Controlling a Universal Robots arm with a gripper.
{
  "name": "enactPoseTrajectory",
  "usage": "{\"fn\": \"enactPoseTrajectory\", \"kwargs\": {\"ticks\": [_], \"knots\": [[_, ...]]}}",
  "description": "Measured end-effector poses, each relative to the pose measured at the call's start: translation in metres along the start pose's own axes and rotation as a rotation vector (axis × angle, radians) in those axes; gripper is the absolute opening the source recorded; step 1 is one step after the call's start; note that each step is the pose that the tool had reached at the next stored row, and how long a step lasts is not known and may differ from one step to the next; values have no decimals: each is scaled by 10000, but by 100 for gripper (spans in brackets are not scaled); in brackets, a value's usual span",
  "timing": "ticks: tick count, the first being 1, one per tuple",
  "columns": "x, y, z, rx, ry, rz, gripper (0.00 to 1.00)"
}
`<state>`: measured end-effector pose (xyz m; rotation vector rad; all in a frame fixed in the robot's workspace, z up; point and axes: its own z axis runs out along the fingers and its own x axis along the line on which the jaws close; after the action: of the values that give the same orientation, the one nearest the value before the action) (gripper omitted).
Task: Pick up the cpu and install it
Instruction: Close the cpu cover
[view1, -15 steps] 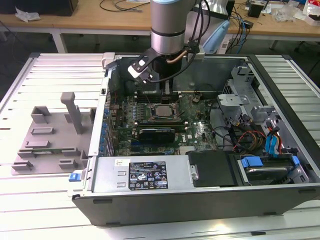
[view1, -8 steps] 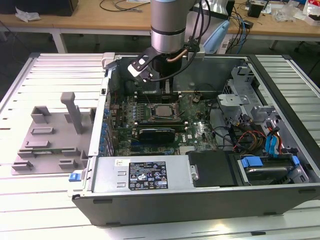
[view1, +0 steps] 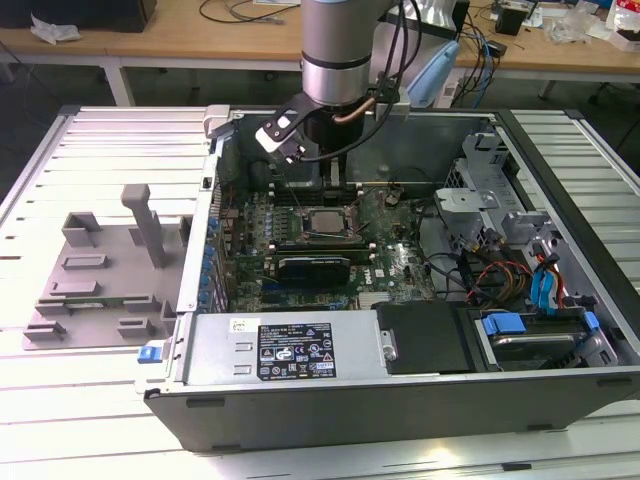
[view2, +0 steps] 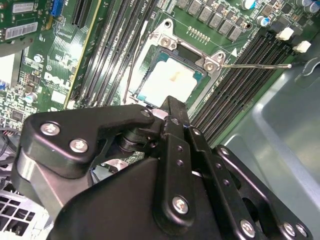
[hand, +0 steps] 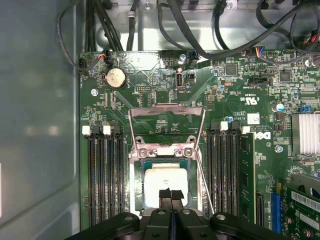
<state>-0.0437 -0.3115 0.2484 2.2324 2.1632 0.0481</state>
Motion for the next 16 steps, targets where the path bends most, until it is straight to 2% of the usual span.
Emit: {"fn": "enactPoseTrajectory", "kwargs": {"ticks": [1,3,4,6,13,16], "knots": [[0,2,-37,0,1,0,11],[0,3,-66,-1,-1,0,11],[5,3,-77,-1,-28,0,11],[8,2,-82,-1,-56,-2,11],[10,3,-96,-2,-61,-3,11],[10,4,-124,-2,-62,-2,11]]}}
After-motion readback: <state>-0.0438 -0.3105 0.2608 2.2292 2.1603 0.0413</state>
